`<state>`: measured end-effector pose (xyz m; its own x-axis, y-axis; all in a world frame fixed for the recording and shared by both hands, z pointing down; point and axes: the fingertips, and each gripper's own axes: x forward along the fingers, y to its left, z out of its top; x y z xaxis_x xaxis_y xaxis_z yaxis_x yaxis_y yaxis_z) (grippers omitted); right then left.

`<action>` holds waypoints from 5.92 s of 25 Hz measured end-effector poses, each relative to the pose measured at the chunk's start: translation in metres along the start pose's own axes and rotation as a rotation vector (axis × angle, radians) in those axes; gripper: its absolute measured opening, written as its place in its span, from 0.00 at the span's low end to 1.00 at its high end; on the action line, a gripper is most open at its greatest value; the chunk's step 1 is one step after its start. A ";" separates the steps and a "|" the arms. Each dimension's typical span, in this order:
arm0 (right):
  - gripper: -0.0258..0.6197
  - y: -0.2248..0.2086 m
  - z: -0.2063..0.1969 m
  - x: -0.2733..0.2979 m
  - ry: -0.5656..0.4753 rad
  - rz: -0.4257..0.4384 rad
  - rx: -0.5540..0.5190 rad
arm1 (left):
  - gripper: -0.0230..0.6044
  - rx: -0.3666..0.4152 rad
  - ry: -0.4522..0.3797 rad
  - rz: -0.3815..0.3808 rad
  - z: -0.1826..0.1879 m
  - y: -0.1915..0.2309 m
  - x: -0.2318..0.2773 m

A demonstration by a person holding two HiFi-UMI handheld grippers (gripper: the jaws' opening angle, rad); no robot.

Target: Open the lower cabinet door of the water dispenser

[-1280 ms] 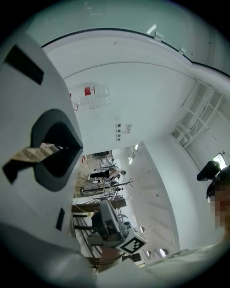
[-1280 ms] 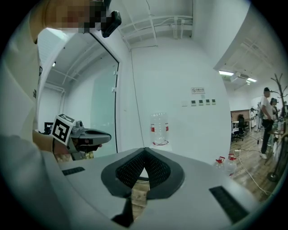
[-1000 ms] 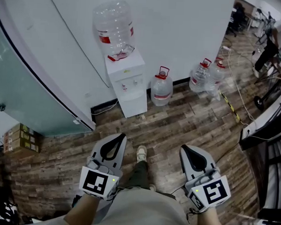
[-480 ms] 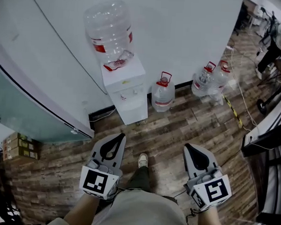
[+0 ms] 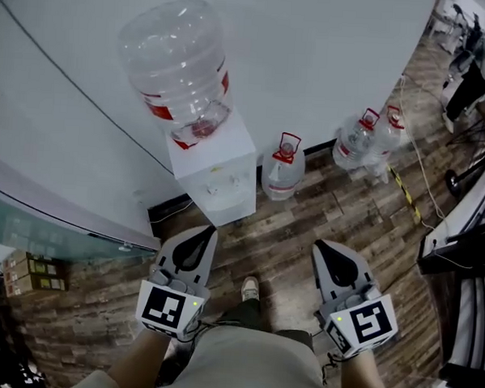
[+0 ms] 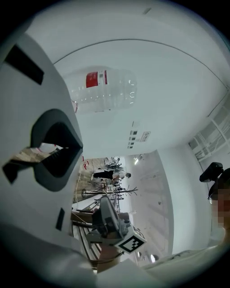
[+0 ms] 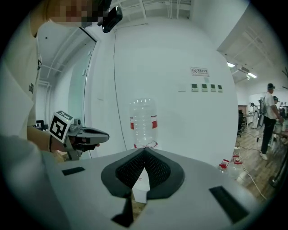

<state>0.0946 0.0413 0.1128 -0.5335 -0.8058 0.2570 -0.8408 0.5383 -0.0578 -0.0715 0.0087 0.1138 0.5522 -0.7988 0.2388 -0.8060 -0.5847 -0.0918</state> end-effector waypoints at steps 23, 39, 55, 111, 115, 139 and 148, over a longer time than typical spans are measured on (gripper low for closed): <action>0.05 -0.037 0.009 0.122 0.034 0.191 -0.057 | 0.05 -0.021 0.000 0.175 -0.027 0.072 0.036; 0.27 -0.138 -0.096 0.216 0.065 0.450 -0.045 | 0.05 -0.090 0.118 0.459 -0.109 0.073 0.114; 0.41 -0.140 -0.259 0.296 0.137 0.466 -0.017 | 0.05 -0.173 0.135 0.390 -0.241 0.059 0.183; 0.36 -0.127 -0.613 0.550 0.219 0.696 -0.177 | 0.05 -0.188 0.289 0.287 -0.612 0.100 0.285; 0.33 -0.127 -0.612 0.547 0.229 0.676 -0.166 | 0.05 -0.184 0.272 0.306 -0.608 0.105 0.280; 0.39 -0.064 -0.647 0.421 0.519 0.456 -0.026 | 0.05 -0.346 0.368 0.312 -0.599 0.053 0.190; 0.35 -0.017 -0.663 0.374 0.635 0.535 -0.072 | 0.05 -0.446 0.378 0.381 -0.622 0.039 0.137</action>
<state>-0.0298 -0.1057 0.8496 -0.6880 -0.1560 0.7087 -0.4692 0.8407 -0.2705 -0.1596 -0.0355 0.7447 0.1667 -0.7853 0.5962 -0.9841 -0.0947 0.1504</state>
